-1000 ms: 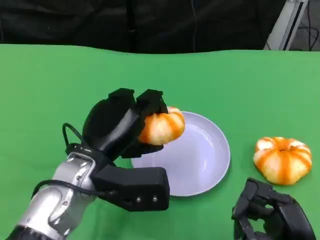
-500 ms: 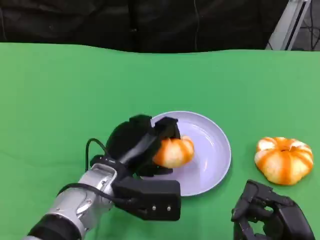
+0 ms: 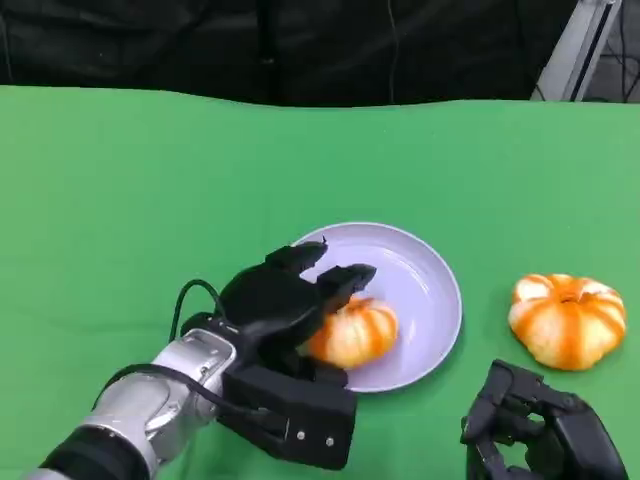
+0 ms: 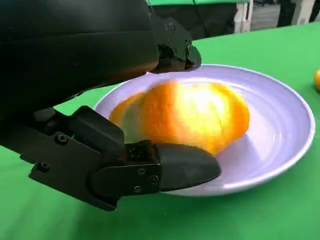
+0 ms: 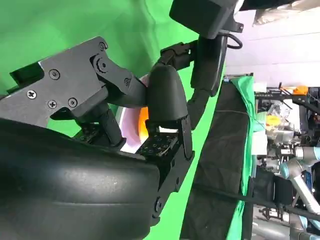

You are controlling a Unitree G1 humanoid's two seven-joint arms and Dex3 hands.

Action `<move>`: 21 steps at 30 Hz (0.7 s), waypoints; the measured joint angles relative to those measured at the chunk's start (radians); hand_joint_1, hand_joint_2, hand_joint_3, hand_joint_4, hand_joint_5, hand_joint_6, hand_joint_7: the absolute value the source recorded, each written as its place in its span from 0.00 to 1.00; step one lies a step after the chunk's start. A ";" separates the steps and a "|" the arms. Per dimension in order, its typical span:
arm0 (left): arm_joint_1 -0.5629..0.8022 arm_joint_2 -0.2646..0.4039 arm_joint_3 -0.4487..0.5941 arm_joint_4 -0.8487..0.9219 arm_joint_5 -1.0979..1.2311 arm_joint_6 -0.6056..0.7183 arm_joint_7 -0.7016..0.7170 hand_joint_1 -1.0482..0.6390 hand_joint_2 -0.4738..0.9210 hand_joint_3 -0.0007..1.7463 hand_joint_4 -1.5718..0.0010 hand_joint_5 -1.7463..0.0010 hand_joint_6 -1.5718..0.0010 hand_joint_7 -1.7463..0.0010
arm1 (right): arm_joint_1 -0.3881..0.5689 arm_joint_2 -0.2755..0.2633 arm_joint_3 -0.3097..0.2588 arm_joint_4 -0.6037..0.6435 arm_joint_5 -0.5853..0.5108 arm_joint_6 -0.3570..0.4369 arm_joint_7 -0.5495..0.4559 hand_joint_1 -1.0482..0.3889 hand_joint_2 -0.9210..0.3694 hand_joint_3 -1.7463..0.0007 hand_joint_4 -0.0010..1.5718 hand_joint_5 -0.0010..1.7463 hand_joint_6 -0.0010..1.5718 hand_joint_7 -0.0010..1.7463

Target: Grasp the bread from the table and place it into the plate.

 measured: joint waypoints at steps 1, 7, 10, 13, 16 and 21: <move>0.001 0.006 0.000 -0.018 -0.001 0.002 -0.010 0.00 1.00 0.48 1.00 1.00 1.00 1.00 | 0.000 0.000 0.000 0.000 0.000 0.000 0.000 0.64 0.20 0.43 0.50 1.00 0.48 0.88; 0.037 0.030 0.029 -0.102 -0.050 -0.001 -0.042 0.01 1.00 0.45 1.00 1.00 0.98 0.99 | -0.003 0.000 -0.001 0.000 0.001 0.000 0.004 0.63 0.19 0.43 0.50 1.00 0.47 0.88; 0.073 0.038 0.073 -0.159 -0.134 -0.021 -0.088 0.09 1.00 0.34 1.00 1.00 0.91 0.98 | -0.003 0.000 -0.001 0.000 0.000 0.001 0.003 0.64 0.19 0.43 0.50 1.00 0.47 0.88; 0.139 0.045 0.149 -0.254 -0.288 -0.049 -0.170 0.21 1.00 0.23 0.96 0.98 0.83 0.97 | -0.004 0.000 -0.001 0.000 -0.001 0.003 0.001 0.64 0.19 0.42 0.50 1.00 0.47 0.87; 0.233 0.038 0.236 -0.376 -0.473 -0.034 -0.257 0.34 1.00 0.16 0.83 0.95 0.76 0.97 | -0.004 0.001 -0.001 0.001 0.000 0.001 0.001 0.64 0.20 0.42 0.50 1.00 0.47 0.87; 0.383 0.022 0.348 -0.502 -0.748 -0.031 -0.375 0.47 1.00 0.17 0.62 0.91 0.62 0.96 | -0.007 0.001 0.000 0.002 0.000 0.000 0.002 0.63 0.20 0.41 0.50 1.00 0.47 0.87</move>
